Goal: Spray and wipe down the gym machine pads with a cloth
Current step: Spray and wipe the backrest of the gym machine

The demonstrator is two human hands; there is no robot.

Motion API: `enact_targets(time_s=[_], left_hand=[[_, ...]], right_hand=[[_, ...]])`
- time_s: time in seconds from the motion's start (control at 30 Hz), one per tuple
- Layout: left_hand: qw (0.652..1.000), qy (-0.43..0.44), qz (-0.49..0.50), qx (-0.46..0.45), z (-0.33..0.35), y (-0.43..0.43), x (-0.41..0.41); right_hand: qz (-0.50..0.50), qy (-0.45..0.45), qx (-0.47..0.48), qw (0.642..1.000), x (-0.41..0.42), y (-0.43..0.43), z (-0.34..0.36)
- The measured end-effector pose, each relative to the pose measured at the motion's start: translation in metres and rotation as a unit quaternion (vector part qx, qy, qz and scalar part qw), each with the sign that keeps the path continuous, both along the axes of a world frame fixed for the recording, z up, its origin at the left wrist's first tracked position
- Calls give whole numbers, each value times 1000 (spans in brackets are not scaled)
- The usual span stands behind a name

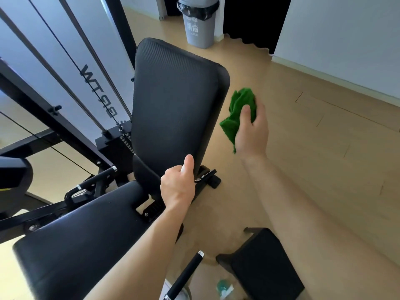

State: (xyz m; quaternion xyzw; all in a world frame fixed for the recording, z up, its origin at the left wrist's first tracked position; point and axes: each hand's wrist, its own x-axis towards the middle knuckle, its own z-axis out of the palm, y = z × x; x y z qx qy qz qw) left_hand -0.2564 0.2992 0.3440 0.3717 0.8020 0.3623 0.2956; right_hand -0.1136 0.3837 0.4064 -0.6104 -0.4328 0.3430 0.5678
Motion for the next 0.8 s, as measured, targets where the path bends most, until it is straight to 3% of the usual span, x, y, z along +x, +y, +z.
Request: enact_targets(time_s=[0.17,0.33,0.5,0.6,0.7,0.8], left_hand=[[994,-60,-4,87,27,22,-23],[989,-84,17,121,25,36,-40],[991,-73,24,105,-4,32,-61],[993,-68,14,93,-4,29,-68],[993,-65,11,101,7,36,-71],[992,-66,8,111,17,44,-70]], right_hand=[[-17,-57,106,993,-46,59,35],[-78,-165,151,972,-89,61,-22],[4,-177,-2,984,-126,-16,-128],[33,-154,-93,983,-133,-35,-133],[-38,-122,19,992,-116,18,-73],[-109,-173,119,972,-94,68,-22]])
